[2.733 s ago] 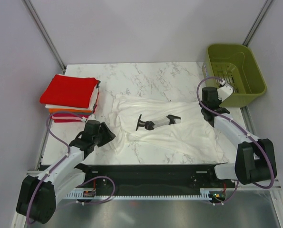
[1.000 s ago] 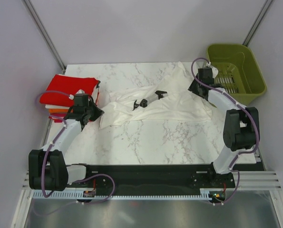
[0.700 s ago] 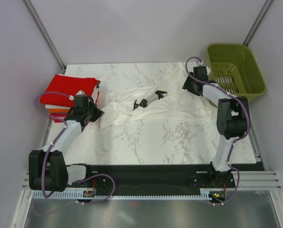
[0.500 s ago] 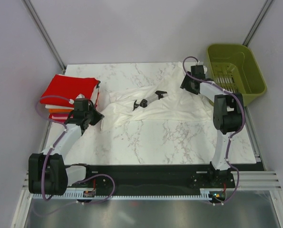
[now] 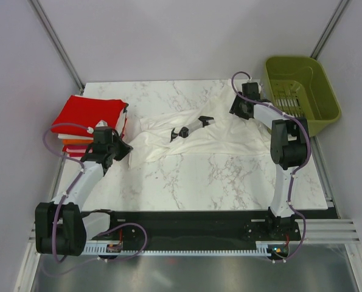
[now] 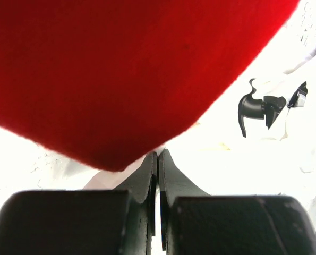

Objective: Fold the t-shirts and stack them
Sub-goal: Flatten the tshirt out

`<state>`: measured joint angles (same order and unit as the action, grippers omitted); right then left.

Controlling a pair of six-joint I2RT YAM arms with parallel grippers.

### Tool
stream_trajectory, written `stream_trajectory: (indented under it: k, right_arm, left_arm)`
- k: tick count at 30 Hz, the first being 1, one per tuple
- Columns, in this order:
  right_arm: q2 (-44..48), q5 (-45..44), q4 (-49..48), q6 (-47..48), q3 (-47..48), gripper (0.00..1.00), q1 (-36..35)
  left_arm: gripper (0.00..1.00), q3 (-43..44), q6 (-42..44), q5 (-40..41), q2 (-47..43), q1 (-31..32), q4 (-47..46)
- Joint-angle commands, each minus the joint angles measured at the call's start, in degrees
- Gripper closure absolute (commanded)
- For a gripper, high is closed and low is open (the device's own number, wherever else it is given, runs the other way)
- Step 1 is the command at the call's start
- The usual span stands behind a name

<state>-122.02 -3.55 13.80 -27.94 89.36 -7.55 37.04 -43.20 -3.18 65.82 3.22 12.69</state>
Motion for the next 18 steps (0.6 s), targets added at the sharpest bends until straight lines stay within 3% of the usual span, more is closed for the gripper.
stream_trajectory:
  k: [1, 3, 6, 7, 9, 10, 13, 18]
  right_arm:
    - [-1.03, 1.36, -0.71, -0.53, 1.78, 0.46, -0.18]
    - [-1.29, 0.39, -0.18, -0.36, 1.78, 0.43, -0.27]
    - [-0.95, 0.30, 0.35, -0.35, 1.43, 0.49, -0.10]
    - [-0.59, 0.56, 0.26, -0.27, 1.08, 0.58, -0.18]
    - [0.46, 1.09, -0.18, -0.36, 0.11, 0.66, -0.18]
    - [0.55, 1.70, -0.18, -0.27, 0.02, 0.83, -0.01]
    - [0.99, 3.46, -0.18, -0.44, -0.15, 1.00, 0.69]
    - [6.17, 5.31, -1.23, -1.15, -3.05, 1.00, 1.05]
  left_arm:
    - [0.98, 0.40, -1.10, 0.02, -1.66, -0.32, -1.18]
    - [0.98, 0.40, -1.10, 0.37, -1.92, -0.32, -0.82]
    - [0.98, 0.40, -1.18, 0.02, -2.45, -0.32, -0.47]
    - [0.98, 0.49, -1.10, 0.02, -2.54, -0.32, -0.38]
    - [0.98, 0.93, -0.83, -0.42, -2.45, -0.32, 0.05]
    - [0.98, 1.02, -0.75, -0.51, -2.54, -0.32, 0.23]
    - [0.98, 1.20, -0.83, -0.43, -2.37, -0.32, 0.23]
    - [0.98, 1.64, -1.36, -0.86, -1.75, -0.32, 0.85]
